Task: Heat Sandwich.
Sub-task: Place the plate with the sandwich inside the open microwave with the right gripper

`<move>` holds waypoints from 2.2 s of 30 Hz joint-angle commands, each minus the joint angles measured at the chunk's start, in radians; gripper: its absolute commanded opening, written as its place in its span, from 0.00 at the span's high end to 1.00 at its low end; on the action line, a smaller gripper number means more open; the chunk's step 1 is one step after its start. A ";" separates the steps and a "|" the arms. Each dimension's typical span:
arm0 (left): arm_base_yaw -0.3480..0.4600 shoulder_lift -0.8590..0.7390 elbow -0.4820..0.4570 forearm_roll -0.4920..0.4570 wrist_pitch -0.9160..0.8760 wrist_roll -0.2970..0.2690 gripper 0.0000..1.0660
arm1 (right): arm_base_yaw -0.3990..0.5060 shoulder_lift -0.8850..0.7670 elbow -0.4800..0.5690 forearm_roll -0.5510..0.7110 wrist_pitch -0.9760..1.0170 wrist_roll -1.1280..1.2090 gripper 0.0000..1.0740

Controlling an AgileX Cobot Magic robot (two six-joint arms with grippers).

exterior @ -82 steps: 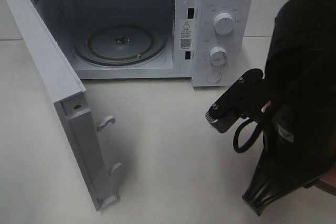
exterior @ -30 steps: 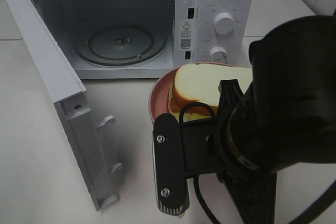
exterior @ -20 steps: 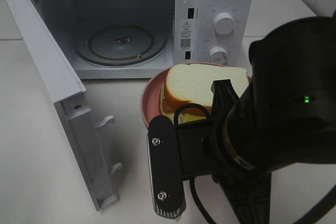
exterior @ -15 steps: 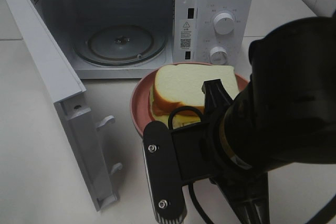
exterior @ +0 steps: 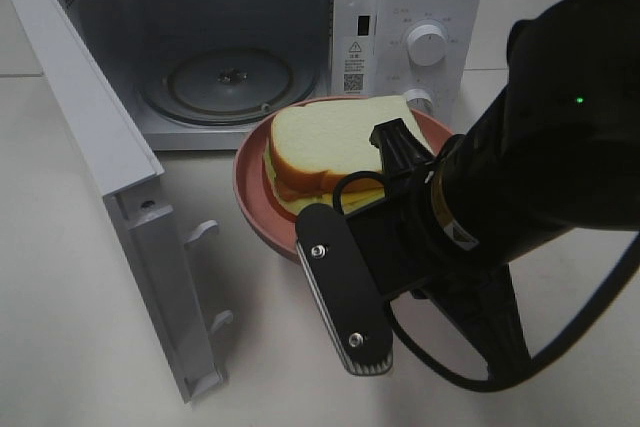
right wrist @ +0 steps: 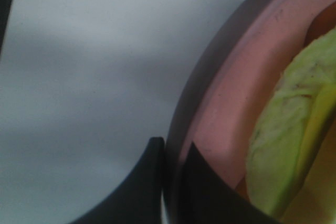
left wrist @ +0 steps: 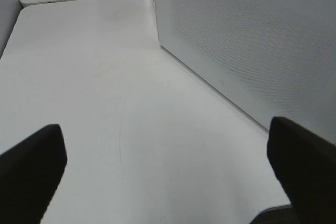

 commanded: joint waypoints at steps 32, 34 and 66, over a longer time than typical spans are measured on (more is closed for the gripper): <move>-0.004 -0.027 0.003 -0.005 -0.011 0.003 0.05 | -0.316 -0.007 -0.001 0.389 -0.177 -0.869 1.00; -0.004 -0.027 0.003 -0.005 -0.011 0.003 0.05 | -0.316 -0.007 -0.001 0.391 -0.182 -0.870 1.00; -0.004 -0.027 0.003 -0.005 -0.011 0.003 0.05 | -0.279 0.158 -0.150 0.421 -0.227 -0.895 1.00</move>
